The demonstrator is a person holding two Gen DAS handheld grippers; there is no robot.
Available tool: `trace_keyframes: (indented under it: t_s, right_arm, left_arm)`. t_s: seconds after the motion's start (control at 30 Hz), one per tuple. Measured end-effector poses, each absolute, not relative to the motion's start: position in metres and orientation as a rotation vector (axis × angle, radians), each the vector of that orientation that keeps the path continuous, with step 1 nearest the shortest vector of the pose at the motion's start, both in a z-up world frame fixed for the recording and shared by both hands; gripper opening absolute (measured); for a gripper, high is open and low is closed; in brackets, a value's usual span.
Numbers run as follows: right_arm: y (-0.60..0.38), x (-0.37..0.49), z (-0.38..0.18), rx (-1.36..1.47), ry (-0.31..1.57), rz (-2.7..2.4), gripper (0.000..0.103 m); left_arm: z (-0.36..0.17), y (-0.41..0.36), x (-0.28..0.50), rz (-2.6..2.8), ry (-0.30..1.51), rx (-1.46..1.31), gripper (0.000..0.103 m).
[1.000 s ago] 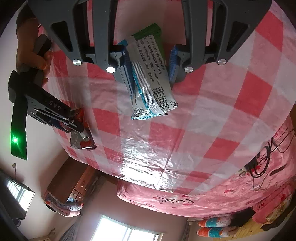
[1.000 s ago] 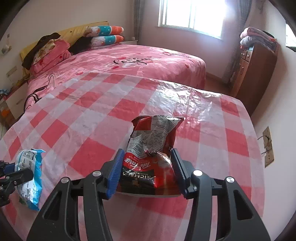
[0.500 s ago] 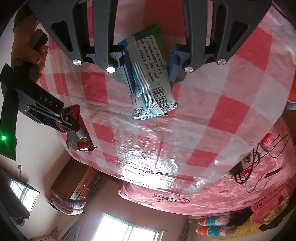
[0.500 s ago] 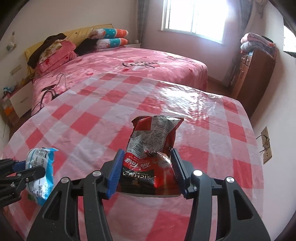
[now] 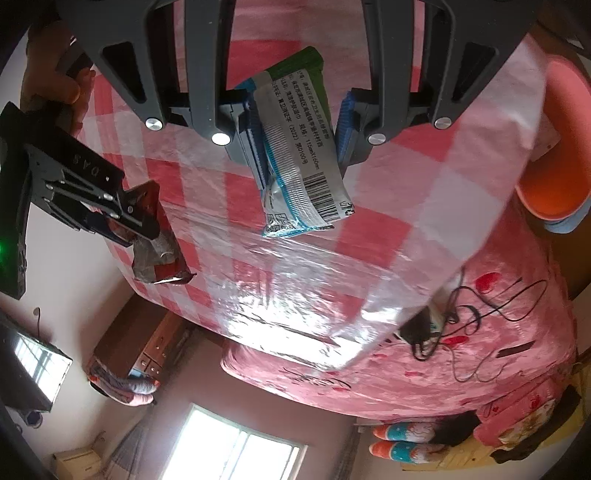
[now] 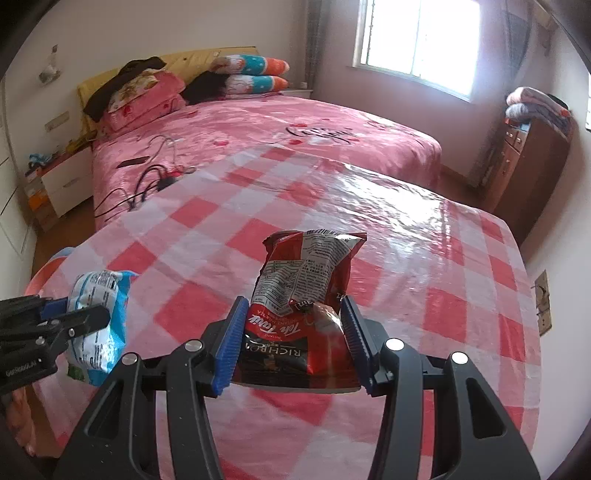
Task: Collect trash
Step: 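Lift the green-white bag and red chip bag and carry them to the pink bucket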
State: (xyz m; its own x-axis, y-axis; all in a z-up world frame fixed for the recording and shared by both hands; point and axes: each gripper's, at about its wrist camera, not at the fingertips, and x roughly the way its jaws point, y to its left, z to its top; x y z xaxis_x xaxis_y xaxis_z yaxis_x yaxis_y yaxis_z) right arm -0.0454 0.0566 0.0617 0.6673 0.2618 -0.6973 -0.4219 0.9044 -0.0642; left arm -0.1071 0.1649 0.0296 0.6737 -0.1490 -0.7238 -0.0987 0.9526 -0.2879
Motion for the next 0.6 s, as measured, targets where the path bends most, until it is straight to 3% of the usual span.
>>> trace_keyframes:
  t_s: [0.6]
  right_arm:
    - [0.156,-0.083,0.064,-0.317,0.750,0.534,0.052]
  left_arm:
    - [0.037,0.244,-0.162,0.086,0.779,-0.380,0.035]
